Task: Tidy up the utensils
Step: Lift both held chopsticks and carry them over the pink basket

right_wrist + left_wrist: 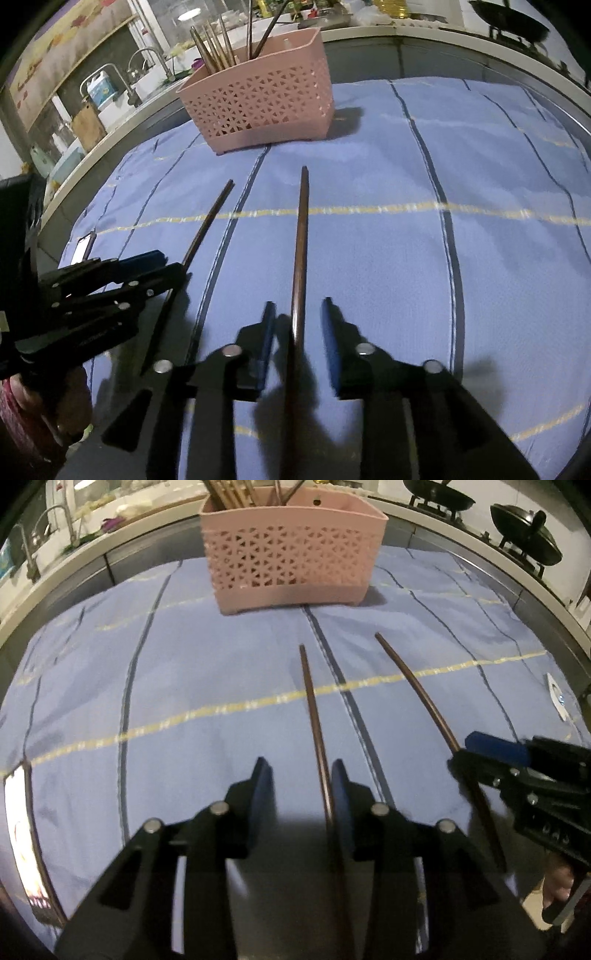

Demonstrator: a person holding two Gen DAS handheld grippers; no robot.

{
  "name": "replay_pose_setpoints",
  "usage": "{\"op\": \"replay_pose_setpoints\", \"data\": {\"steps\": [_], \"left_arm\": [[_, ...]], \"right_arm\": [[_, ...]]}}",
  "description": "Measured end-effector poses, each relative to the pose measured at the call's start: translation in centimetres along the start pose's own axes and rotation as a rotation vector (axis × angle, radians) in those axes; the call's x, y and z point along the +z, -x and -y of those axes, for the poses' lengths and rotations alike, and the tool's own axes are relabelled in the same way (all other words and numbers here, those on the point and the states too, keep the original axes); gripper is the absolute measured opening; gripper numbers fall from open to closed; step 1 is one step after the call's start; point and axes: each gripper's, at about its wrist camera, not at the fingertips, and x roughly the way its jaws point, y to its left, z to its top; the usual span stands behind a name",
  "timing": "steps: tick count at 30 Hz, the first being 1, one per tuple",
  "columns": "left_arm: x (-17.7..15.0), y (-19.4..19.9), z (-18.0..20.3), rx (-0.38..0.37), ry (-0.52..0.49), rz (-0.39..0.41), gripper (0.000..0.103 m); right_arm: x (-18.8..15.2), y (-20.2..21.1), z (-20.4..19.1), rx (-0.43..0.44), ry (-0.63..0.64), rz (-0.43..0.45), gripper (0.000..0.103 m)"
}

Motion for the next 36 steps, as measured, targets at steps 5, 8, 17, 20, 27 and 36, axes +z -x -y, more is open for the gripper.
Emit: {"op": "replay_pose_setpoints", "data": {"steps": [5,8,17,20,27,36], "left_arm": [[1.6,-1.0,0.7,0.023,-0.063,0.015,0.023],[2.6,-1.6,0.3,-0.024,-0.047,0.01,0.007],[4.4,1.6,-1.9,-0.161,0.064,0.087,0.004],[4.9,5.7,-2.5,-0.182,0.066,0.189,0.004],[5.0,12.4,-2.2,-0.179,0.033,0.364,0.005],[5.5,13.6,-2.4,-0.159,0.017,0.383,0.005]], "right_arm": [[3.4,-2.3,-1.0,-0.025,0.072,-0.004,0.042],[5.0,-3.6,-1.5,-0.019,0.109,-0.003,0.035],[6.8,0.2,-1.0,0.117,0.051,0.081,0.005],[7.4,4.1,-1.2,0.153,0.053,0.193,0.005],[7.7,10.3,-2.6,0.155,0.108,0.407,0.005],[8.3,10.6,-4.0,0.142,0.133,0.423,0.005]]}}
